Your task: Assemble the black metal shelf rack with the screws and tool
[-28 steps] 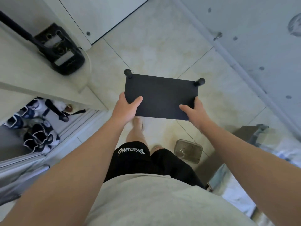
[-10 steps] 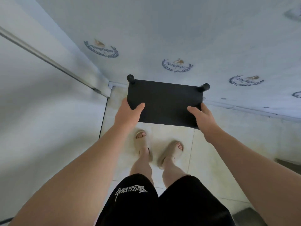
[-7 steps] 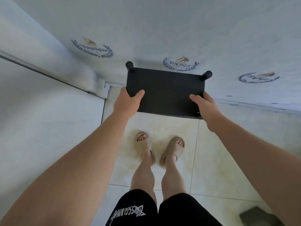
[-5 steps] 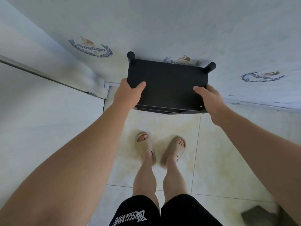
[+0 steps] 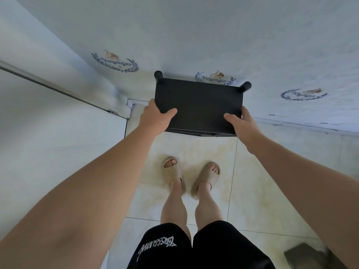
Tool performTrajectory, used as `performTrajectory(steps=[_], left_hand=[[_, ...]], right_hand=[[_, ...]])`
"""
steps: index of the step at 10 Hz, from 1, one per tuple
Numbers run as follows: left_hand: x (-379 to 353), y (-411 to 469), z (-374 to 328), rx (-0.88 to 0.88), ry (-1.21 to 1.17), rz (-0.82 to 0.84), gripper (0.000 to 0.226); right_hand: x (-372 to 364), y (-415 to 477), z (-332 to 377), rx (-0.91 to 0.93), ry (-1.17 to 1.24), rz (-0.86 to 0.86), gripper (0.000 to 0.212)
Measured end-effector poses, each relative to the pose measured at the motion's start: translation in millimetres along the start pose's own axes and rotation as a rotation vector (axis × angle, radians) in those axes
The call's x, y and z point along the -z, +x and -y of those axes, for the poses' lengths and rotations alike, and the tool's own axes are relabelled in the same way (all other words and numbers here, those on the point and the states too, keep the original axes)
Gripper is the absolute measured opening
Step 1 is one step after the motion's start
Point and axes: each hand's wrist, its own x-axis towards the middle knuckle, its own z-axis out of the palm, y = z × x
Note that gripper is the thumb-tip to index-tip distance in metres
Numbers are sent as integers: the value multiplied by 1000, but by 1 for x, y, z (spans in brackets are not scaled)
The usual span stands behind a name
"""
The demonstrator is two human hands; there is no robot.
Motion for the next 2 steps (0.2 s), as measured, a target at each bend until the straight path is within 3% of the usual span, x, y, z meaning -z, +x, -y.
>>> performTrajectory(steps=[1, 2], left_hand=[[7, -22, -10, -96, 289, -82, 79], [10, -52, -21, -252, 417, -135, 81]], right_hand=[[0, -19, 4, 64, -273, 4, 70], [-1, -49, 13, 181, -557, -38, 77]])
